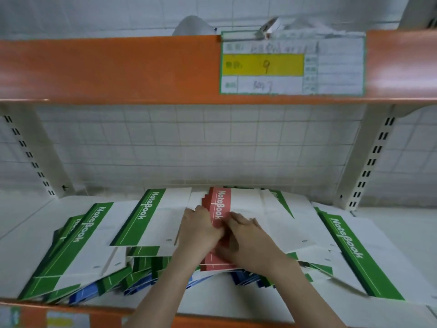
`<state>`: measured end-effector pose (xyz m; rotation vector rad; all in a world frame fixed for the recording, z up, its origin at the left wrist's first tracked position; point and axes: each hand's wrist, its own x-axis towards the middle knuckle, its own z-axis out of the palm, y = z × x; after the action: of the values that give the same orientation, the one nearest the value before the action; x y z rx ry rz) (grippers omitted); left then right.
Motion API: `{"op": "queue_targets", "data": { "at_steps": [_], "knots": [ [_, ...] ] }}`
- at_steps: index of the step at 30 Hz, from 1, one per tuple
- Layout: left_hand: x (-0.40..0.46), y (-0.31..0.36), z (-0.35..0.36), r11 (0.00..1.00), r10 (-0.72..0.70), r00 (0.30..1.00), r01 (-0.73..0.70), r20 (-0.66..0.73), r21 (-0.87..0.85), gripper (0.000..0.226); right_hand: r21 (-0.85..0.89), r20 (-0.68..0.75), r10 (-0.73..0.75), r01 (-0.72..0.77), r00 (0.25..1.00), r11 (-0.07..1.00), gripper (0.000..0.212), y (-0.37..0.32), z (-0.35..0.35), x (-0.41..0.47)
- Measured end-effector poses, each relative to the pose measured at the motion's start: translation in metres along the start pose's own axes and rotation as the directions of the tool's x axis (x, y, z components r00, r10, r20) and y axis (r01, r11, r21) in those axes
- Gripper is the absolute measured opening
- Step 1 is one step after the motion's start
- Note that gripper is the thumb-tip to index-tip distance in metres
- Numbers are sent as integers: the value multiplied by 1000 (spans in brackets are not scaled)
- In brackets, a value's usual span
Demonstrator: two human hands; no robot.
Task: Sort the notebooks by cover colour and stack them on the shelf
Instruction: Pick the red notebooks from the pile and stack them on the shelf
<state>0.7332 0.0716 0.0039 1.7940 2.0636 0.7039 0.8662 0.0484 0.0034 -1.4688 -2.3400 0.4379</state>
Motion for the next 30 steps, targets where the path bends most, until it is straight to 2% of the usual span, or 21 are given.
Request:
{"op": "queue_targets", "data": {
  "at_steps": [6, 8, 11, 14, 17, 19, 20, 23, 25, 27, 30],
  "knots": [
    [3, -6, -4, 984, 52, 999, -50, 8, -172, 29, -50, 0, 16, -16, 1000, 999, 67, 5, -2, 8],
    [2, -7, -7, 959, 42, 998, -51, -38, -278, 22, -161, 3, -1, 2, 1000, 987, 67, 5, -3, 11],
    [-1, -7, -13, 915, 5, 995, -44, -98, -400, 21, -261, -141, -64, 25, 988, 965, 54, 2, 0, 11],
    [-4, -13, -17, 944, 8, 985, -64, -172, -323, 25, -175, -328, -5, -55, 945, 983, 38, 3, 3, 11],
    [-9, -15, -16, 981, 55, 998, -61, -36, -184, 32, -11, -394, 76, -88, 916, 996, 42, 6, 3, 9],
    [-10, -13, -14, 986, 46, 998, -39, 42, -160, 34, -12, -393, 57, -68, 918, 998, 41, 6, 5, 7],
    [-10, -12, -14, 986, 30, 999, -24, 35, -166, 34, -16, -391, 49, -60, 919, 998, 40, 6, 6, 6],
    [-9, -9, -14, 984, -17, 999, 11, -31, -178, 38, -61, -375, 12, -37, 927, 997, 39, 1, 7, 1],
    [-8, -7, -16, 983, -43, 997, 31, -63, -180, 40, -109, -353, -31, -8, 935, 994, 49, -5, 8, -6],
    [-10, -5, -17, 980, -35, 994, 14, -103, -198, 34, -157, -323, -65, 14, 944, 987, 57, -8, 13, -10],
    [-12, -2, -19, 963, 7, 986, -52, -169, -265, 26, -184, -255, -53, 6, 965, 983, 55, -8, 17, -10]
  ]
}}
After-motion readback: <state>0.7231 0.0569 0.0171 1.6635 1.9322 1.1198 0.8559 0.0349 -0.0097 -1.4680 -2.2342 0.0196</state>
